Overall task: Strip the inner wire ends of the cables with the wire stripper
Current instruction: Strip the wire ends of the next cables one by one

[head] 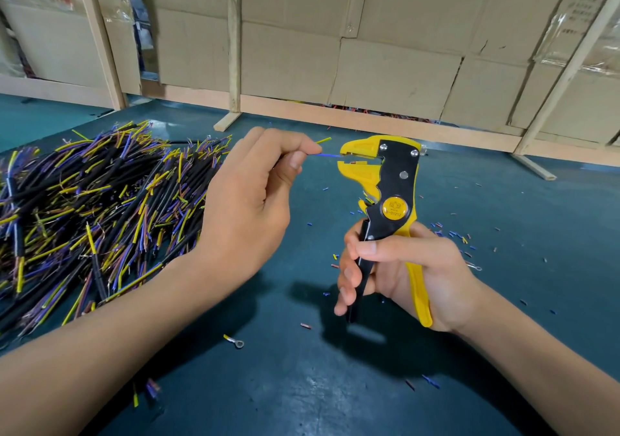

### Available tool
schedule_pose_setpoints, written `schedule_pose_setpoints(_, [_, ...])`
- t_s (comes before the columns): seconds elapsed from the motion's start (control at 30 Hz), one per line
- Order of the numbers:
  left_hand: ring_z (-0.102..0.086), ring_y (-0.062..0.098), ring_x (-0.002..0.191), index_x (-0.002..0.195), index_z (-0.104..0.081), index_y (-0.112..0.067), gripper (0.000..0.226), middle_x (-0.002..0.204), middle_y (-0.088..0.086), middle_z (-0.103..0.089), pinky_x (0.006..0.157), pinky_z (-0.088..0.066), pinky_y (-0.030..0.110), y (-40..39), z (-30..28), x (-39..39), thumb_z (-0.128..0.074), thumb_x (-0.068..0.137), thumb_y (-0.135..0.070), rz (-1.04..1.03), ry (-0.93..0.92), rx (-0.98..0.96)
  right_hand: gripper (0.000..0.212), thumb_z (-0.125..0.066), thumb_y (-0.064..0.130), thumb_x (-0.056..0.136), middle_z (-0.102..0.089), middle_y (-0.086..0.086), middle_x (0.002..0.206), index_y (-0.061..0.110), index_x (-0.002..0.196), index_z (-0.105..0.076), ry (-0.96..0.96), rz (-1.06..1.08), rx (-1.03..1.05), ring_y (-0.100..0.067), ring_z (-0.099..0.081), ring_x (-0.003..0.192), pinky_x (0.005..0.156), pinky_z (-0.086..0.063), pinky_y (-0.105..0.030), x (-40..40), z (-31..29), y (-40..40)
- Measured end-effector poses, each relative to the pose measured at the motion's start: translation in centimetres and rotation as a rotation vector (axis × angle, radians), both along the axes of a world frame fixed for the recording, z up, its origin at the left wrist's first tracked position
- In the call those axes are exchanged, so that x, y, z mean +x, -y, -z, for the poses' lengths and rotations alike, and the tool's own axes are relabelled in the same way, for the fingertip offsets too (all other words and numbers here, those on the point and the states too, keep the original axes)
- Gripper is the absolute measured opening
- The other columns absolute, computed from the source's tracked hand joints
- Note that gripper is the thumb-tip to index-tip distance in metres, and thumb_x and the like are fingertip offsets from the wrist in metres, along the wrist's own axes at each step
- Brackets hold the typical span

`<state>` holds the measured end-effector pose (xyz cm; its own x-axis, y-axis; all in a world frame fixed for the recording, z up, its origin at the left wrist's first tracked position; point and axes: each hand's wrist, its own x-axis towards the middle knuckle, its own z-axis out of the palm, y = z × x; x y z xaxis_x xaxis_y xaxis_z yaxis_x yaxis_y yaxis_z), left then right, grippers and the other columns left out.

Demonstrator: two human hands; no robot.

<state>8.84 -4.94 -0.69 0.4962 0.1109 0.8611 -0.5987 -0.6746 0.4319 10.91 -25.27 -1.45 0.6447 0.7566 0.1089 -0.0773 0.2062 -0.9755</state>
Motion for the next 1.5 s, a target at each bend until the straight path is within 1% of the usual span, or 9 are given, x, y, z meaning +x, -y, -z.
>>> schedule_pose_setpoints(0.2, [-0.05, 0.011, 0.085, 0.116, -0.068, -0.014, 0.021, 0.092, -0.022, -0.048, 0.079, -0.038, 0.021, -0.1, -0.37, -0.05, -0.05, 0.104, -0.013, -0.041, -0.024, 0.036, 0.012, -0.064, 0.011, 0.082, -0.057, -0.02, 0.07, 0.001, 0.084, -0.058, -0.003, -0.009, 0.001, -0.036, -0.059, 0.062, 0.066, -0.055, -0.052, 0.04, -0.02, 0.01])
schedule_pose_setpoints(0.33, [-0.046, 0.006, 0.082, 0.108, -0.068, -0.014, 0.015, 0.087, -0.018, -0.048, 0.078, -0.033, 0.015, -0.08, -0.42, -0.15, -0.056, 0.103, -0.022, -0.083, -0.045, 0.065, 0.014, -0.065, 0.011, 0.081, -0.056, -0.021, 0.069, 0.0, 0.084, -0.057, -0.01, 0.0, -0.004, -0.036, -0.058, 0.061, 0.065, -0.055, -0.053, 0.06, 0.02, 0.05])
schedule_pose_setpoints(0.43, [-0.046, 0.014, 0.082, 0.098, -0.066, -0.016, 0.014, 0.084, -0.007, -0.052, 0.077, -0.033, 0.018, -0.09, -0.48, -0.25, -0.06, 0.1, -0.029, -0.123, -0.052, 0.072, 0.013, -0.065, 0.011, 0.082, -0.056, -0.021, 0.07, -0.001, 0.085, -0.058, -0.004, -0.01, -0.016, -0.036, -0.058, 0.062, 0.066, -0.055, -0.053, 0.02, 0.08, 0.0])
schedule_pose_setpoints(0.6, [-0.044, 0.015, 0.077, 0.091, -0.064, -0.013, 0.011, 0.078, -0.006, -0.047, 0.071, -0.031, 0.018, 0.03, -0.69, -0.35, -0.067, 0.094, -0.024, -0.13, -0.055, 0.052, 0.013, -0.064, 0.011, 0.083, -0.057, -0.02, 0.071, 0.0, 0.086, -0.058, -0.01, -0.017, -0.025, -0.036, -0.059, 0.062, 0.066, -0.055, -0.053, 0.11, 0.19, 0.05])
schedule_pose_setpoints(0.77, [-0.042, 0.009, 0.077, 0.094, -0.066, -0.014, 0.006, 0.078, -0.013, -0.044, 0.071, -0.031, 0.019, 0.05, -0.71, -0.47, -0.069, 0.09, -0.017, -0.081, -0.08, 0.046, 0.013, -0.064, 0.01, 0.084, -0.056, -0.02, 0.071, -0.001, 0.088, -0.057, -0.012, -0.025, -0.031, -0.036, -0.059, 0.063, 0.067, -0.055, -0.053, 0.19, 0.21, 0.12])
schedule_pose_setpoints(0.9, [-0.043, 0.003, 0.078, 0.097, -0.067, -0.014, 0.008, 0.08, -0.008, -0.047, 0.072, -0.031, 0.018, 0.23, -0.5, -0.61, -0.068, 0.089, -0.012, -0.041, -0.099, 0.056, 0.011, -0.062, 0.008, 0.085, -0.057, -0.02, 0.072, -0.002, 0.088, -0.057, -0.012, -0.038, -0.033, -0.036, -0.059, 0.063, 0.068, -0.055, -0.054, 0.09, 0.19, 0.08])
schedule_pose_setpoints(1.2, [-0.042, 0.015, 0.08, 0.102, -0.068, -0.014, 0.012, 0.083, -0.004, -0.051, 0.075, -0.032, 0.022, 0.17, -0.44, -0.54, -0.069, 0.09, -0.012, -0.099, -0.09, 0.192, 0.01, -0.062, 0.009, 0.084, -0.057, -0.02, 0.071, 0.0, 0.084, -0.058, -0.008, -0.055, -0.039, -0.035, -0.059, 0.063, 0.067, -0.055, -0.052, -0.09, 0.03, 0.02])
schedule_pose_setpoints(1.4, [-0.043, 0.017, 0.079, 0.099, -0.069, -0.012, 0.012, 0.083, -0.006, -0.05, 0.076, -0.035, 0.027, 0.46, -0.6, -0.75, -0.059, 0.096, -0.019, -0.075, -0.069, 0.173, 0.004, -0.057, 0.003, 0.087, -0.057, -0.02, 0.071, -0.001, 0.086, -0.057, -0.008, -0.059, -0.035, -0.035, -0.059, 0.063, 0.067, -0.055, -0.053, -0.1, 0.05, 0.06])
schedule_pose_setpoints(1.5, [-0.043, 0.015, 0.08, 0.098, -0.069, -0.01, 0.019, 0.083, -0.015, -0.046, 0.078, -0.034, 0.024, 0.43, -0.69, -0.82, -0.053, 0.1, -0.02, -0.063, -0.057, 0.148, 0.014, -0.061, 0.008, 0.084, -0.057, -0.02, 0.072, -0.003, 0.09, -0.056, -0.008, -0.073, -0.025, -0.035, -0.059, 0.064, 0.068, -0.055, -0.053, -0.04, 0.12, 0.11])
